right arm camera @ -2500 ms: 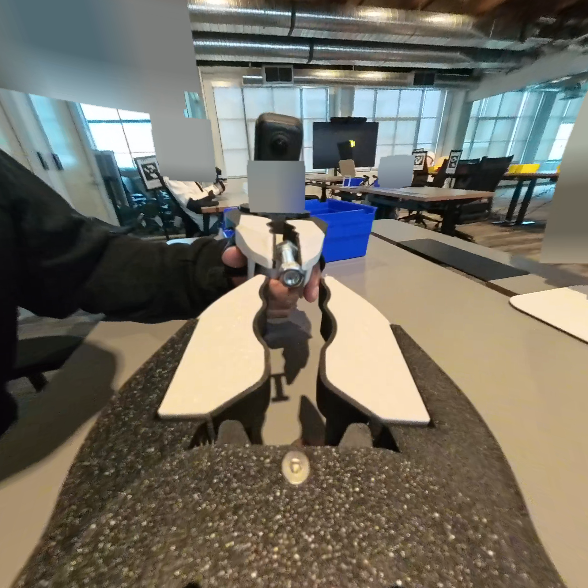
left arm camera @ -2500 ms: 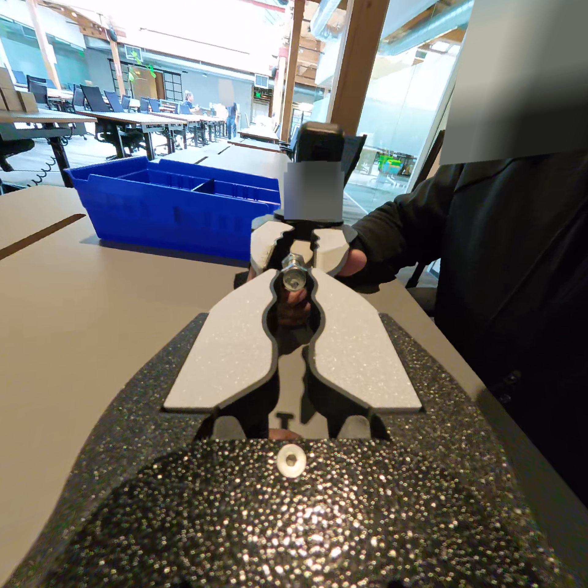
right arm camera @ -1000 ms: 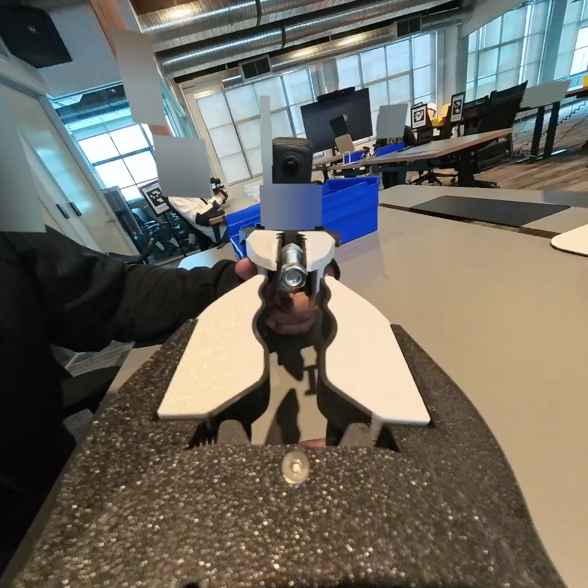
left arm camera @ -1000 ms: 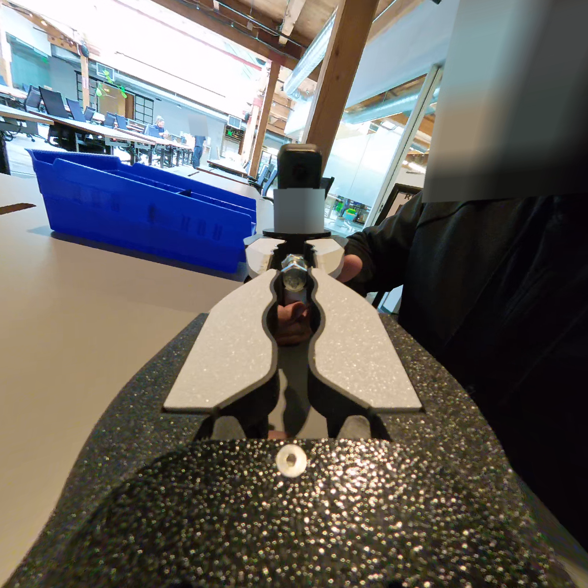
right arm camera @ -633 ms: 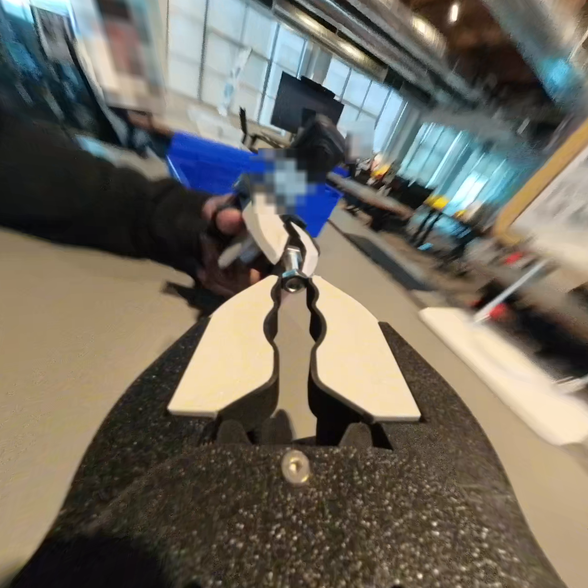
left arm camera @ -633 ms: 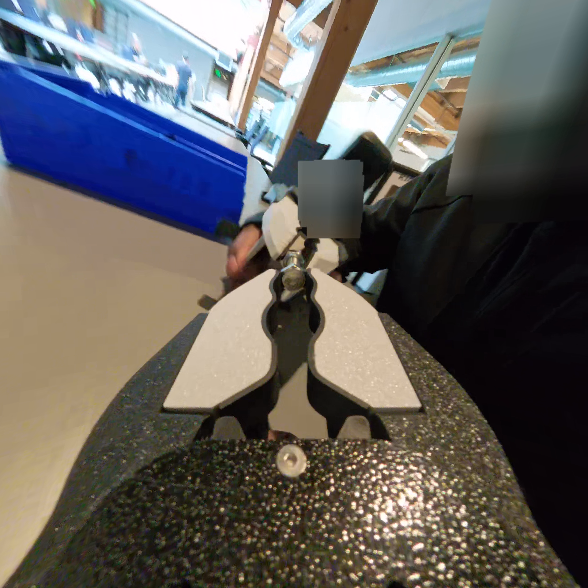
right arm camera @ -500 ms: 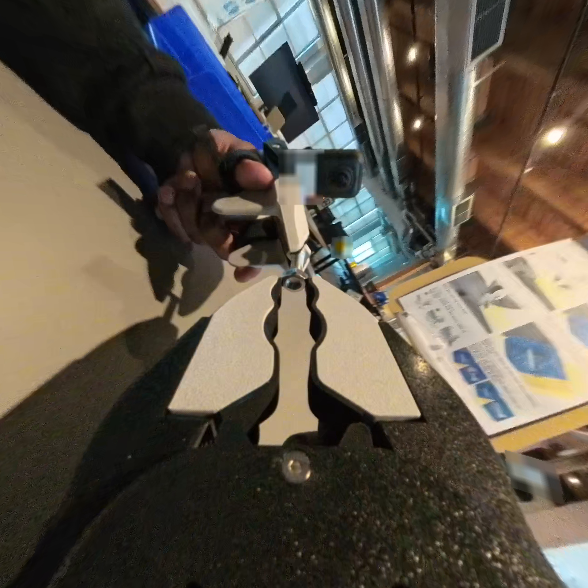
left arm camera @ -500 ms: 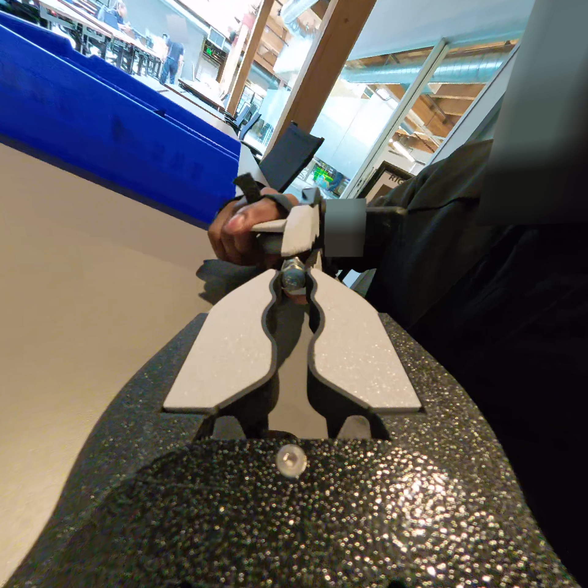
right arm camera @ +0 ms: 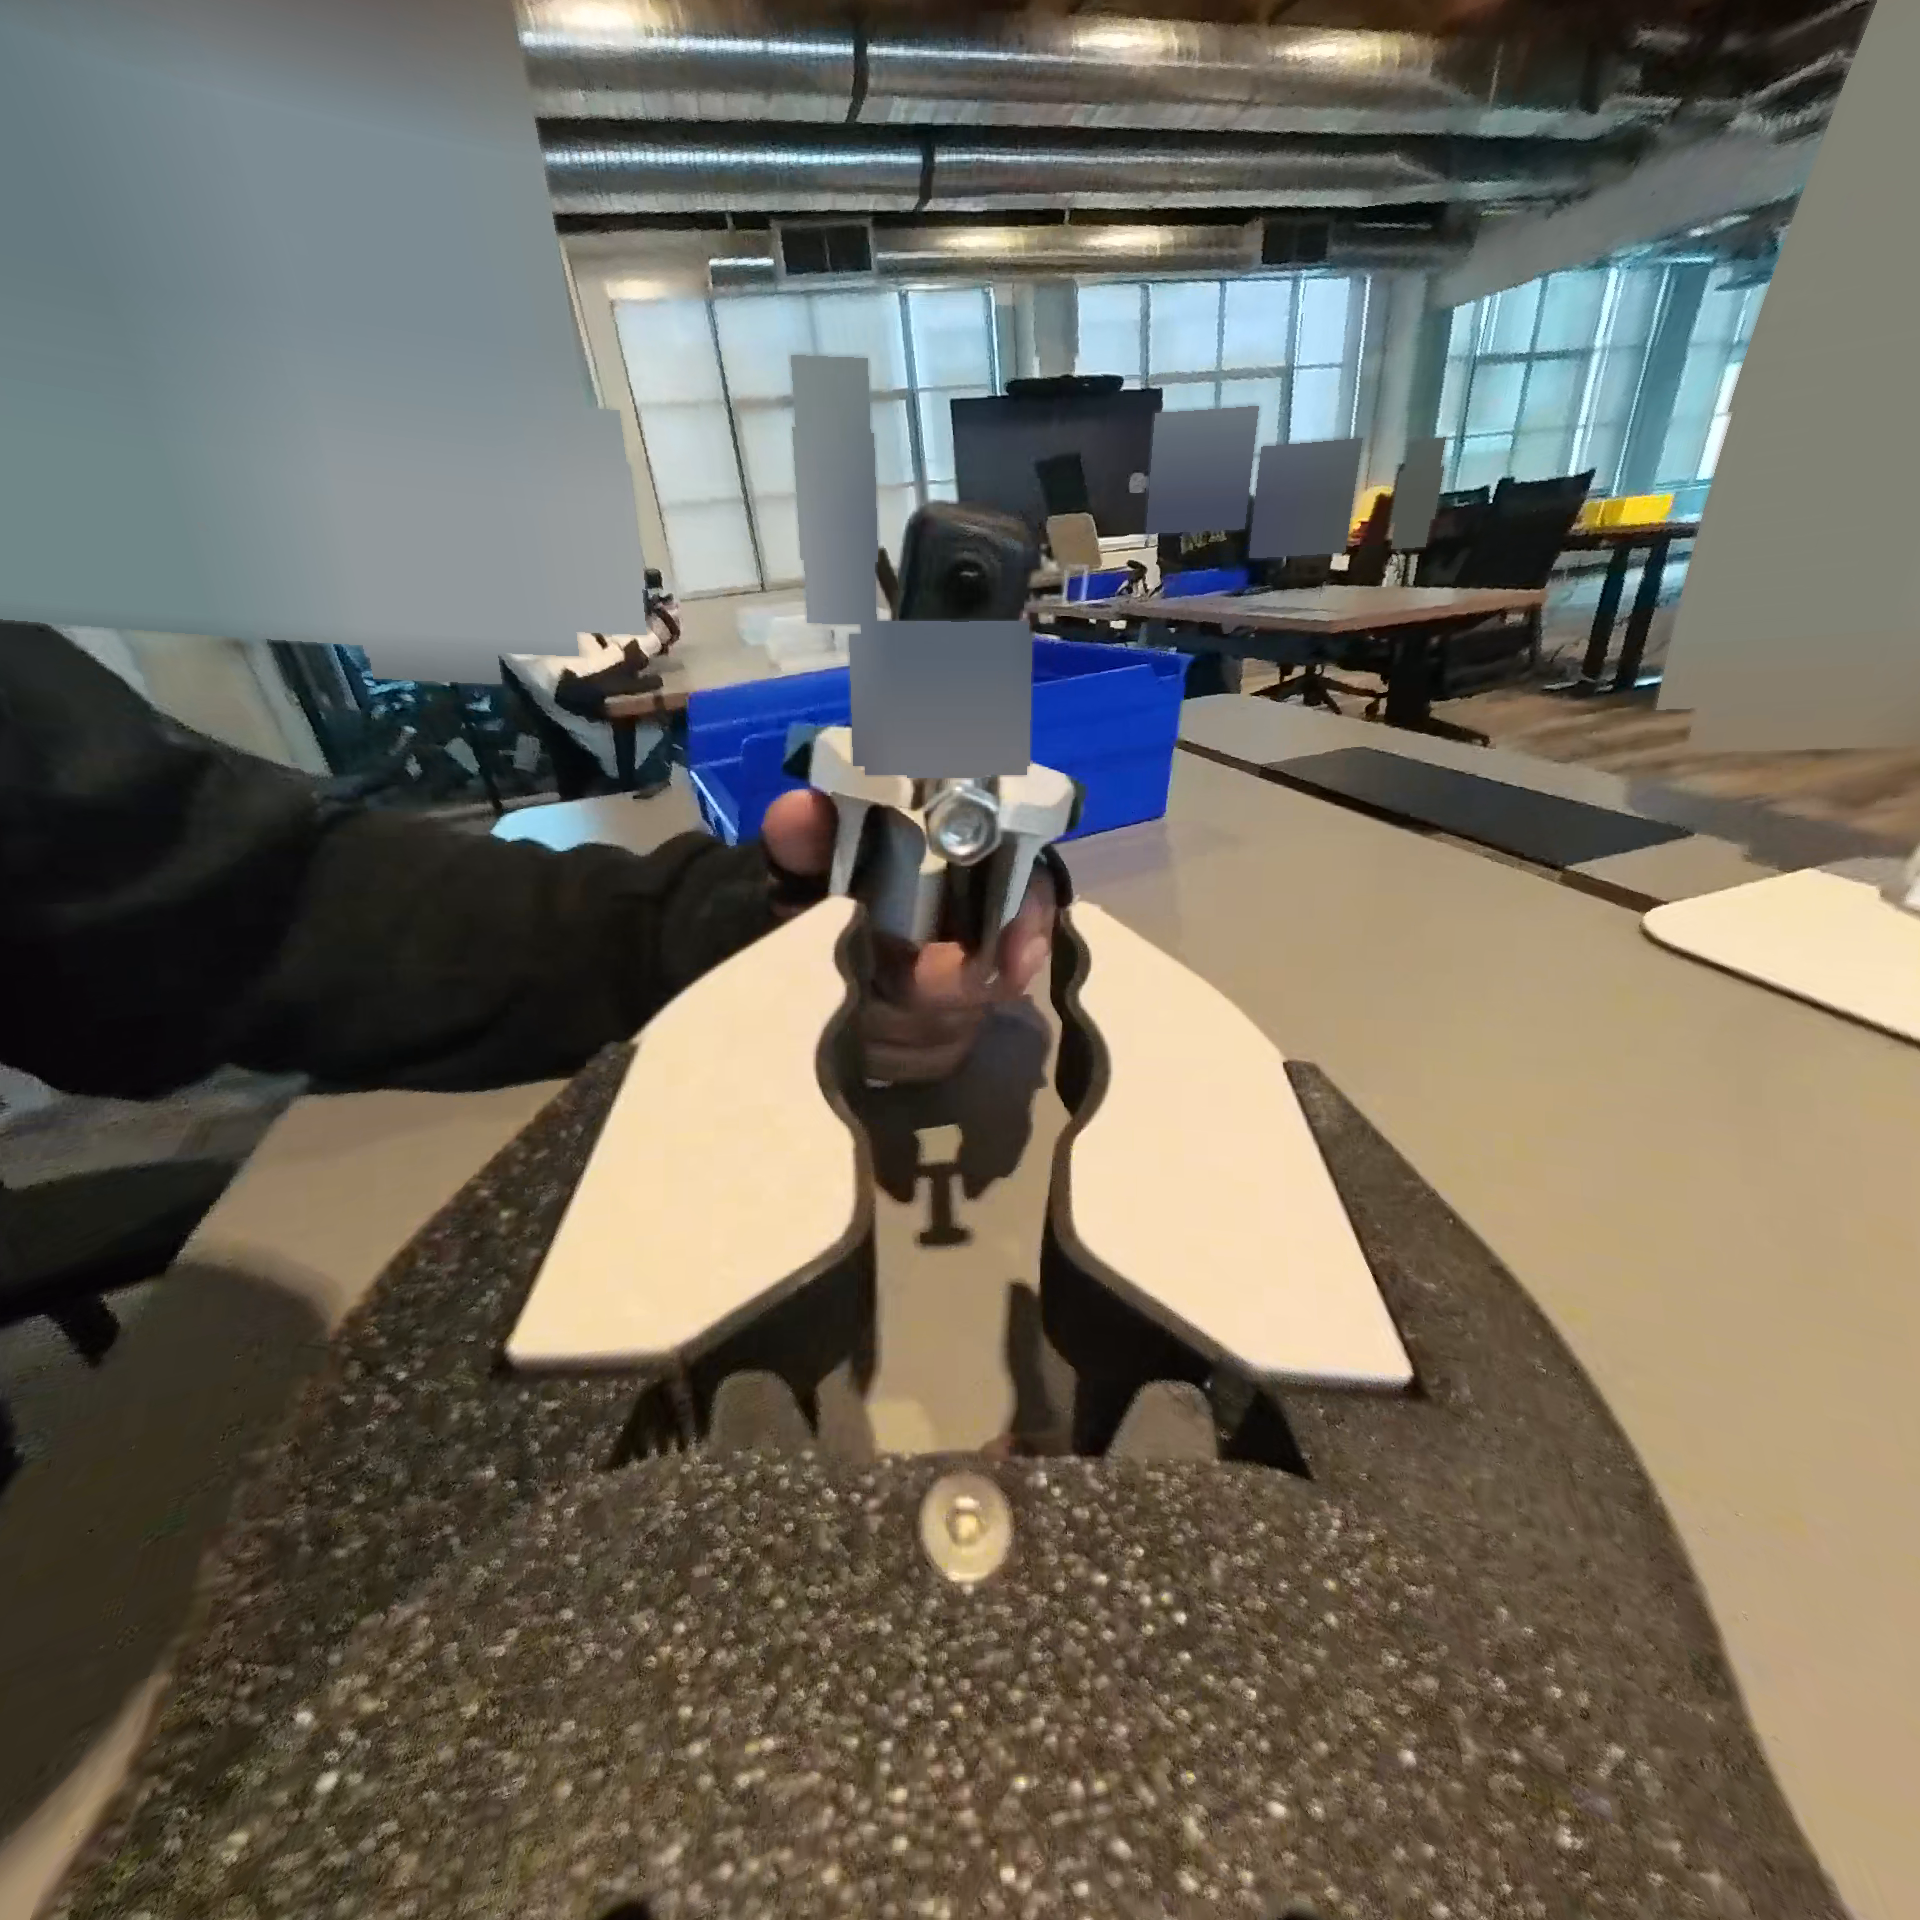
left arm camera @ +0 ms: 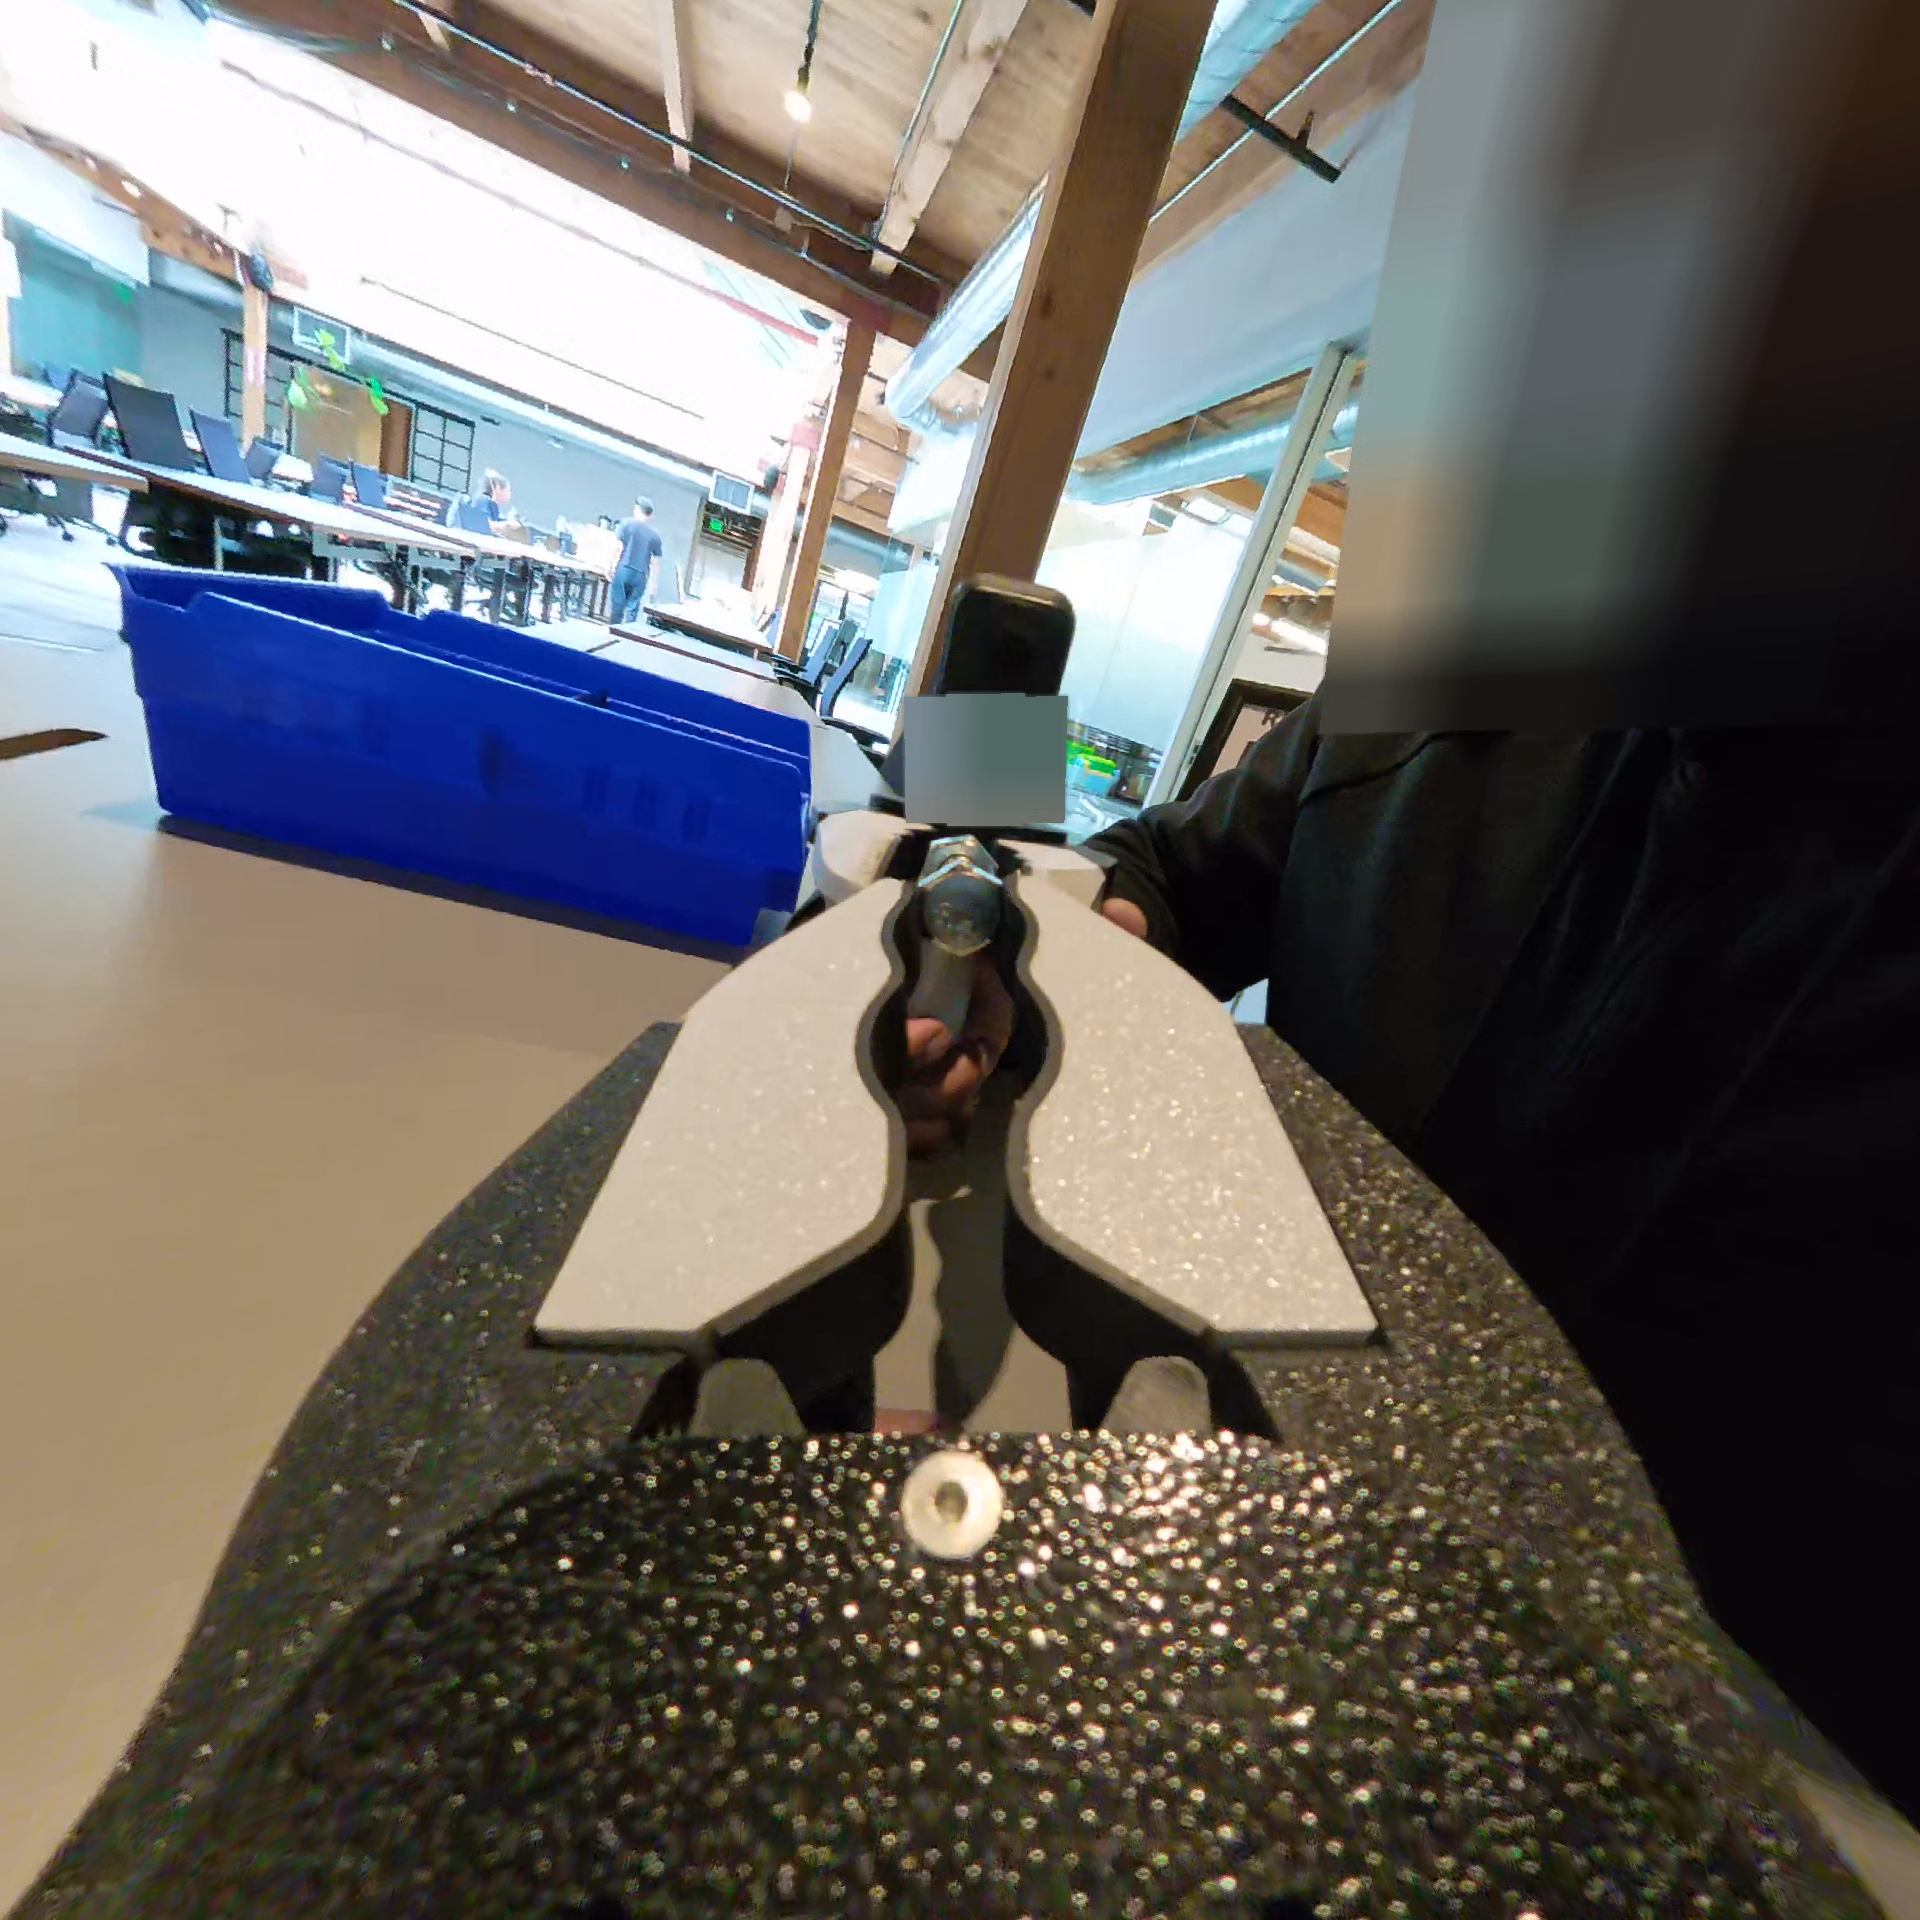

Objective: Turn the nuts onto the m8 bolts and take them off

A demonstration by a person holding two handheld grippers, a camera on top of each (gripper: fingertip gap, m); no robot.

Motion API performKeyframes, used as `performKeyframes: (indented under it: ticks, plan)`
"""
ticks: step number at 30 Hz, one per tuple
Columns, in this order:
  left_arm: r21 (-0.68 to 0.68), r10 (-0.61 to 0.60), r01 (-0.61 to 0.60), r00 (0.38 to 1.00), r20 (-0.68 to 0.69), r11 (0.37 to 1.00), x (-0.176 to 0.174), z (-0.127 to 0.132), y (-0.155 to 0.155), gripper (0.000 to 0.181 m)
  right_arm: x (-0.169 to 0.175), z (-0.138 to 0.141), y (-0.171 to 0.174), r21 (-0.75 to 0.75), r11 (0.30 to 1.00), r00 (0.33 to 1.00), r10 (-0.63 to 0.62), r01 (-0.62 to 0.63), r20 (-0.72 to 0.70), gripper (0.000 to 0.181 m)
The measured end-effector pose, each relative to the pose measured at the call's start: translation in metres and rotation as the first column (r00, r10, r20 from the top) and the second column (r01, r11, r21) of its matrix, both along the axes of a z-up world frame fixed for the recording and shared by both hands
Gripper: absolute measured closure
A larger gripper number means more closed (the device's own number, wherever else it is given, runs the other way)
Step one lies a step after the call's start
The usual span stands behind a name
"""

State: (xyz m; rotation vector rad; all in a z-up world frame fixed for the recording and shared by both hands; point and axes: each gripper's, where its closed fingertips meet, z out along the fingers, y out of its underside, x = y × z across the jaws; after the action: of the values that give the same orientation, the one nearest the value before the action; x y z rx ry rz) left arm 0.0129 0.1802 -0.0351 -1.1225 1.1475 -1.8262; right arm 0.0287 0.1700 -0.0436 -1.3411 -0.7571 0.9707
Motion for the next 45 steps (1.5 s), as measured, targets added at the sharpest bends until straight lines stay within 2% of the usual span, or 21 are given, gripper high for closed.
performKeyframes:
  ticks: [6, 12, 14, 17, 19, 21, 22, 24, 25, 26, 27, 29, 32, 35, 39, 45]
  plan:
    - [0.070, 0.001, 0.001, 0.999, -0.036, 0.998, 0.005, -0.005, -0.008, 0.167, 0.000, 0.004, -0.002, -0.063, 0.998, 0.998, 0.020, -0.024, -0.056, 0.150]
    - [0.098, 0.002, 0.004, 0.998, -0.061, 0.995, 0.008, -0.008, -0.011, 0.168, -0.003, 0.004, -0.006, -0.043, 0.999, 0.999, 0.026, -0.027, -0.036, 0.153]
    - [0.116, -0.002, 0.011, 0.997, -0.075, 0.993, 0.010, -0.010, -0.014, 0.168, -0.003, 0.003, -0.007, -0.032, 0.999, 0.999, 0.020, -0.021, -0.025, 0.159]
    - [0.117, -0.004, 0.015, 0.996, -0.088, 0.993, 0.011, -0.012, -0.014, 0.168, -0.005, 0.001, -0.008, 0.041, 0.999, 0.999, -0.004, 0.002, 0.038, 0.166]
    - [0.046, -0.043, 0.048, 0.993, -0.112, 0.998, 0.012, -0.013, -0.015, 0.168, -0.004, 0.000, -0.009, 0.165, 0.986, 0.993, -0.052, 0.034, 0.109, 0.166]
    - [-0.117, -0.132, 0.114, 0.979, -0.158, 0.987, 0.013, -0.017, -0.017, 0.167, -0.003, -0.002, -0.010, 0.364, 0.930, 0.969, -0.135, 0.050, 0.209, 0.167]
    - [-0.178, -0.165, 0.133, 0.971, -0.175, 0.975, 0.013, -0.019, -0.017, 0.168, -0.003, -0.004, -0.010, 0.488, 0.872, 0.942, -0.201, 0.047, 0.268, 0.166]
    - [-0.200, -0.165, 0.124, 0.965, -0.204, 0.972, 0.016, -0.022, -0.016, 0.167, -0.001, -0.009, -0.010, 0.722, 0.692, 0.852, -0.371, -0.012, 0.369, 0.166]
    - [-0.198, -0.153, 0.111, 0.964, -0.215, 0.974, 0.017, -0.024, -0.014, 0.167, 0.001, -0.012, -0.008, 0.790, 0.611, 0.802, -0.448, -0.049, 0.395, 0.167]
    - [-0.199, -0.152, 0.109, 0.964, -0.216, 0.974, 0.018, -0.024, -0.014, 0.167, 0.002, -0.012, -0.007, 0.814, 0.577, 0.772, -0.488, -0.067, 0.409, 0.166]
    - [-0.199, -0.151, 0.110, 0.968, -0.201, 0.974, 0.017, -0.022, -0.014, 0.167, 0.003, -0.011, -0.007, 0.803, 0.593, 0.770, -0.487, -0.056, 0.413, 0.165]
    - [-0.211, -0.129, 0.097, 0.981, -0.145, 0.973, 0.015, -0.014, -0.009, 0.167, 0.003, -0.005, -0.006, 0.718, 0.696, 0.821, -0.420, 0.017, 0.388, 0.156]
    - [-0.254, -0.130, 0.113, 0.990, -0.049, 0.961, 0.010, -0.002, -0.004, 0.167, 0.004, 0.003, -0.004, 0.518, 0.850, 0.898, -0.299, 0.097, 0.322, 0.149]
    - [-0.295, -0.142, 0.144, 0.989, 0.028, 0.945, 0.007, 0.006, -0.002, 0.168, 0.003, 0.004, -0.001, 0.291, 0.949, 0.951, -0.196, 0.122, 0.240, 0.147]
    - [-0.308, -0.153, 0.165, 0.986, 0.062, 0.937, 0.007, 0.010, -0.004, 0.168, 0.000, 0.006, -0.003, 0.097, 0.990, 0.983, -0.113, 0.100, 0.144, 0.147]
    - [-0.292, -0.151, 0.158, 0.988, 0.046, 0.943, 0.010, 0.008, -0.007, 0.168, 0.000, 0.010, -0.002, -0.057, 0.994, 0.995, -0.088, 0.091, 0.055, 0.153]
